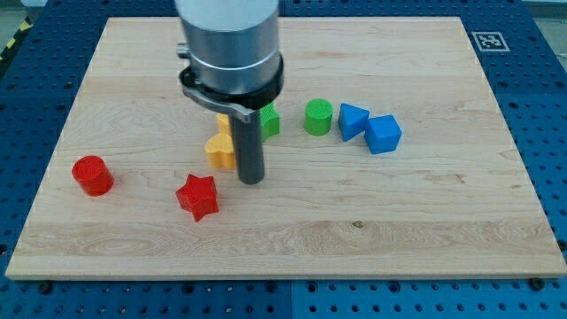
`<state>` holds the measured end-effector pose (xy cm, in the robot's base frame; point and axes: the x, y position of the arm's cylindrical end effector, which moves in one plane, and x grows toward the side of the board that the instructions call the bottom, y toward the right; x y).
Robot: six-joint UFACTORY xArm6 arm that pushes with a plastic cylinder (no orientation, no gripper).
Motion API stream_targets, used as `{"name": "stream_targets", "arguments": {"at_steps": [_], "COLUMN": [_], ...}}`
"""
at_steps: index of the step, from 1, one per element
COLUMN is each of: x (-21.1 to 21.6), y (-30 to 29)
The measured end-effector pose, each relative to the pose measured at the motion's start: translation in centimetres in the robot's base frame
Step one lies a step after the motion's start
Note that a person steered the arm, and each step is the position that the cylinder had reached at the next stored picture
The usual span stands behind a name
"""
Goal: Push the yellow heart below the yellow hexagon
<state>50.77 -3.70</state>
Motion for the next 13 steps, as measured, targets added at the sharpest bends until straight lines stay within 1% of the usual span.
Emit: {"name": "stream_targets", "arguments": {"at_steps": [1,2,4,5,6,7,8,9,13], "x": [0.0,0.0,-0.3,-0.5,-0.5,0.5,0.7,0.7,-2.7], "y": [1.5,0.7,-4.4,-5.2,-5.1,-4.3,-1.6,-1.6,-2.0]}}
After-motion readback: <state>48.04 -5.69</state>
